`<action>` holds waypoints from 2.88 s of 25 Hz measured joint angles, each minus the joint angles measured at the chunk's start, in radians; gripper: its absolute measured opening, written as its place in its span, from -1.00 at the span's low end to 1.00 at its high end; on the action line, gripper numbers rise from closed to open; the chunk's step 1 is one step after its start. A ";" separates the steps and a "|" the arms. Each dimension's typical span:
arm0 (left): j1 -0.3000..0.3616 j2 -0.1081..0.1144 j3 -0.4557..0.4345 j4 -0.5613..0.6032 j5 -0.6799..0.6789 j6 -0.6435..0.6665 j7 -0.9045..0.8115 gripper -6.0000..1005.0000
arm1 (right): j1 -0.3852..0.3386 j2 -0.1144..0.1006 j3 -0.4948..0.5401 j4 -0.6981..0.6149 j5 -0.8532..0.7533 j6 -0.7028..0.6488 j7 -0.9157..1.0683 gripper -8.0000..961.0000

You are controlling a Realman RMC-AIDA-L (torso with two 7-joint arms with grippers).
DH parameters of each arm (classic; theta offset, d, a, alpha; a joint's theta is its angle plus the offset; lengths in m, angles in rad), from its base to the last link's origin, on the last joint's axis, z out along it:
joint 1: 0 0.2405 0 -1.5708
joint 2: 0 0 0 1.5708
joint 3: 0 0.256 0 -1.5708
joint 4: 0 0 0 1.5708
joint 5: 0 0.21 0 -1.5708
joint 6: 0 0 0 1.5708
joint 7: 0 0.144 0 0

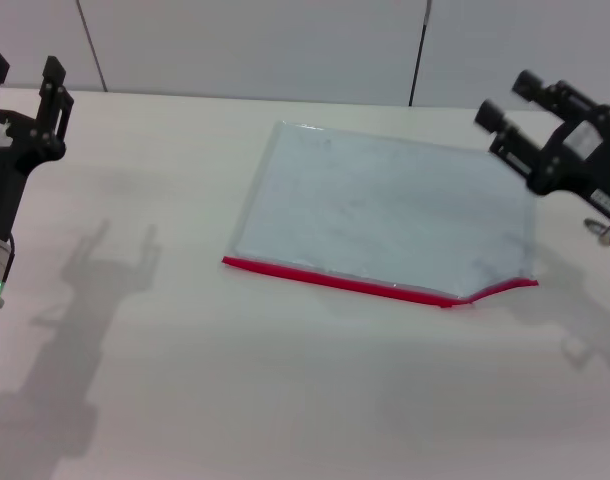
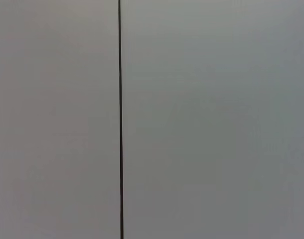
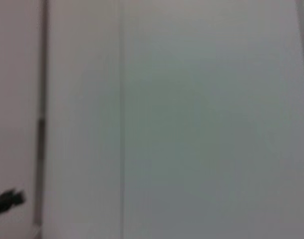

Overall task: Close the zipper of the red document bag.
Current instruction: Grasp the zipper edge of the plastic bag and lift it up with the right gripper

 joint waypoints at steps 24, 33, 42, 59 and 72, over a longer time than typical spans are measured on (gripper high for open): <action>0.004 0.000 0.000 0.003 0.000 -0.006 0.000 0.18 | 0.010 0.002 -0.003 -0.066 -0.164 0.129 -0.078 0.24; 0.018 0.006 0.000 0.006 0.000 -0.008 0.000 0.18 | -0.010 -0.020 0.008 -0.114 -0.406 0.208 -0.119 0.23; 0.029 0.011 0.000 0.009 0.000 -0.008 0.000 0.18 | -0.083 -0.074 0.007 -0.149 -0.486 0.220 -0.112 0.23; 0.031 0.018 0.000 0.009 -0.002 -0.008 0.001 0.18 | -0.211 -0.047 0.019 -0.392 -0.688 0.366 -0.111 0.19; 0.031 0.018 -0.004 0.009 -0.007 -0.008 0.001 0.18 | -0.351 0.045 0.329 -0.787 -1.109 0.164 0.137 0.15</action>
